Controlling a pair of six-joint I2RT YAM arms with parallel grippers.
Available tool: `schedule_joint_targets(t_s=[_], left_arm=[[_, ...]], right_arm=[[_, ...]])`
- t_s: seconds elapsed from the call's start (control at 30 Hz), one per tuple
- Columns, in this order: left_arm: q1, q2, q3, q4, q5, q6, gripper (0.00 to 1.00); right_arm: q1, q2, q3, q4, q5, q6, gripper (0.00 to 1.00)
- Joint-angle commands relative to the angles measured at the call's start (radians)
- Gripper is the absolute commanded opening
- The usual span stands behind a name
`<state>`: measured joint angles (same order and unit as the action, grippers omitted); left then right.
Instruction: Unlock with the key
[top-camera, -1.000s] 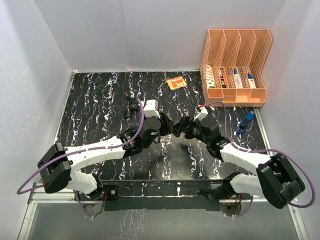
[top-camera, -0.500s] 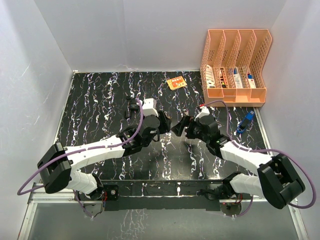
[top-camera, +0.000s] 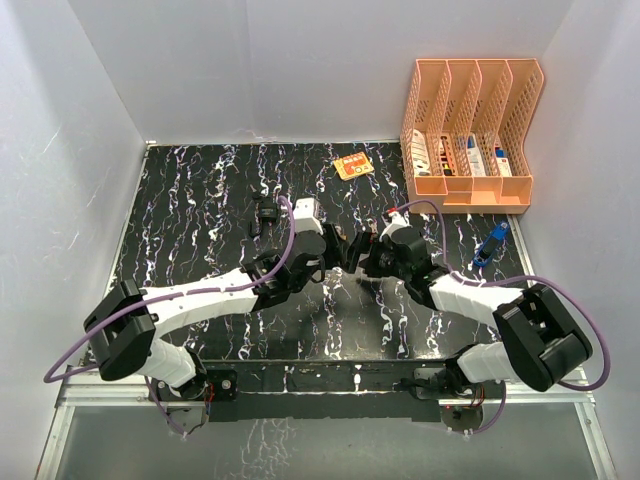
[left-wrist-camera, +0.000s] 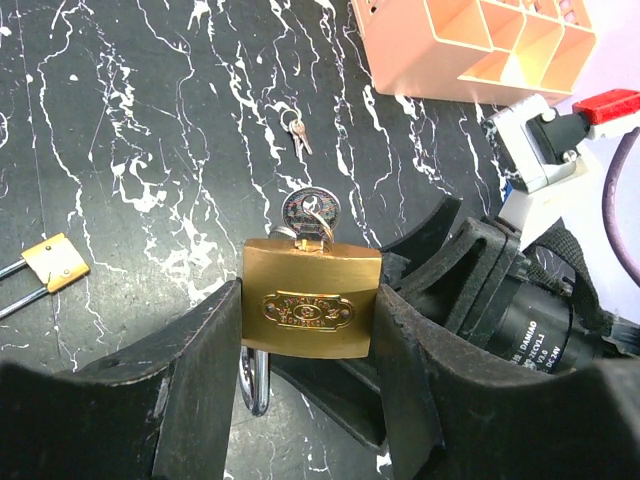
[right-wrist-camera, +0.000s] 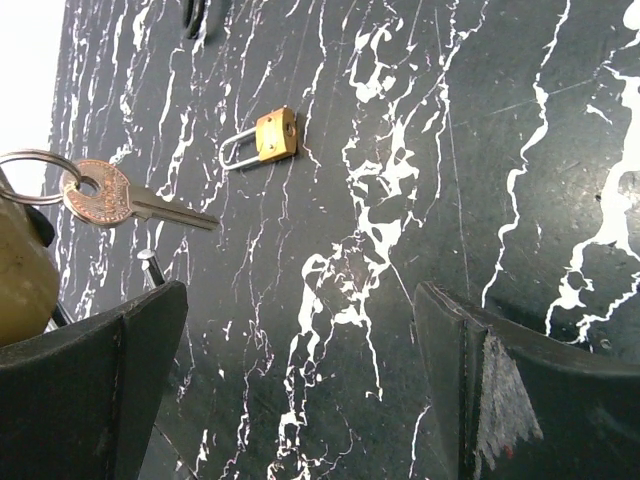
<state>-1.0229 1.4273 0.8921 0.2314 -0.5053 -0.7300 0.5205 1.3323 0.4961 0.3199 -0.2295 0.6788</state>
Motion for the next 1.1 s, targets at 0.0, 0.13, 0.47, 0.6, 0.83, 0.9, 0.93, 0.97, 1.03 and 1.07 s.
schedule_joint_targets(t_s=[0.0, 0.13, 0.47, 0.6, 0.83, 0.9, 0.93, 0.97, 1.03, 1.07], left_arm=[[0.004, -0.021, 0.040, 0.079, 0.013, -0.020, 0.00], [0.003, -0.026, 0.038, 0.079, 0.016, -0.020, 0.00], [0.010, -0.130, 0.007, -0.047, -0.112, 0.055, 0.00], [0.025, -0.181, -0.013, -0.173, -0.170, 0.092, 0.00], [0.140, -0.238, -0.074, -0.403, -0.168, 0.090, 0.00], [0.185, -0.265, -0.112, -0.416, -0.149, 0.094, 0.00], [0.204, -0.273, -0.127, -0.423, -0.147, 0.095, 0.00], [0.220, -0.278, -0.136, -0.434, -0.147, 0.097, 0.00], [0.251, -0.272, -0.146, -0.452, -0.154, 0.101, 0.00], [0.262, -0.264, -0.149, -0.459, -0.153, 0.104, 0.00]], right_arm=[[-0.004, 0.003, 0.047, 0.129, -0.073, 0.021, 0.96], [-0.004, 0.000, 0.041, 0.123, -0.056, 0.022, 0.96], [-0.005, -0.147, -0.023, -0.007, 0.152, -0.019, 0.98], [-0.007, -0.264, -0.043, -0.077, 0.218, -0.065, 0.98], [-0.010, -0.431, -0.035, -0.198, 0.294, -0.120, 0.98], [-0.010, -0.450, -0.028, -0.213, 0.298, -0.130, 0.98], [-0.010, -0.453, -0.024, -0.221, 0.298, -0.134, 0.98], [-0.010, -0.454, -0.019, -0.228, 0.301, -0.138, 0.98], [-0.010, -0.452, -0.016, -0.237, 0.303, -0.143, 0.98], [-0.010, -0.452, -0.017, -0.237, 0.303, -0.144, 0.98]])
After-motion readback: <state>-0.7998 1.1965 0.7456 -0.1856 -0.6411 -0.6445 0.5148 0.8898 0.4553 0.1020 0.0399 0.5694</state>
